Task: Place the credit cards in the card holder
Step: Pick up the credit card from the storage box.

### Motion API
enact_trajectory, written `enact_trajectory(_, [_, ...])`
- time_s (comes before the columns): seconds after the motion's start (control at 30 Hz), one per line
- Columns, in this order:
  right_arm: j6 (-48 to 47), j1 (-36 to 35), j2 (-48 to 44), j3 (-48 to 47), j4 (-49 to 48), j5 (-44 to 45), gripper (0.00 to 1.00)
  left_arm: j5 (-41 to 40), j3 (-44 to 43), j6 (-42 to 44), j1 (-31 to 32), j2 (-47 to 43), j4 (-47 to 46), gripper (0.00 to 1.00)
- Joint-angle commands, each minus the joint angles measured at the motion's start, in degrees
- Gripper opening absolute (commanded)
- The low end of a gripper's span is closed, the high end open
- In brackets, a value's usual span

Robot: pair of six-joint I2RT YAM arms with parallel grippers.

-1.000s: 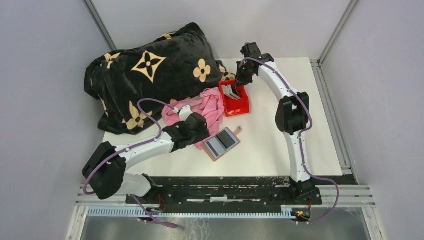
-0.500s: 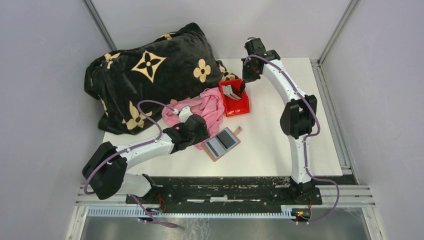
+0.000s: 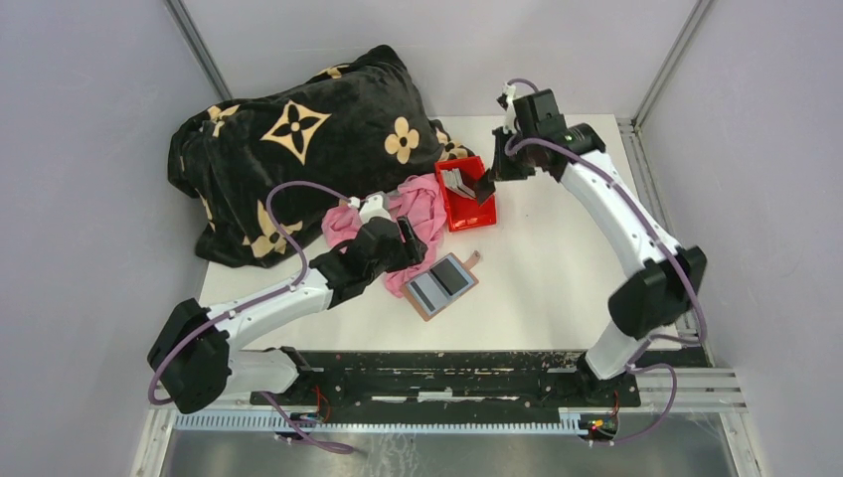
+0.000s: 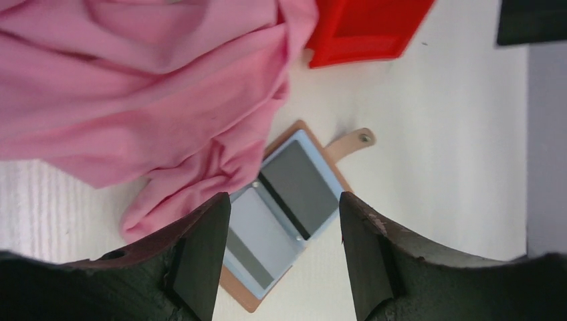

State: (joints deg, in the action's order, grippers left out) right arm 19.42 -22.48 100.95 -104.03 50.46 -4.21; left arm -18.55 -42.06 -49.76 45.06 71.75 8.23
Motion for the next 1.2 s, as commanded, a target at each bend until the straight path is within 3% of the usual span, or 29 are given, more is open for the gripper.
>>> enact_trajectory(0.0, [1.3,-1.1,-12.2,10.6,-1.5,-12.1,0.01,9.6,-3.2,9.3,-0.2,-2.1,-8.5,0.69])
enact_trajectory(0.23, [1.5,-1.9,-27.2,25.1,0.6,-24.5,0.01,24.6,-3.0,13.1,-0.3,-5.0,-14.0,0.69])
enact_trajectory(0.53, [6.0,-2.2,-36.9,37.2,-2.1,-36.6,0.01,40.4,-5.0,15.4,-0.3,-6.6,-12.1,0.71])
enact_trajectory(0.9, [12.3,-2.4,-40.0,47.1,-10.6,-45.9,0.01,50.5,-6.3,16.3,-0.3,-5.9,-8.8,0.72])
enact_trajectory(1.17, [14.4,-2.4,-37.8,48.2,-15.5,-48.5,0.01,55.2,-4.4,13.9,-0.3,-5.0,-11.9,0.7])
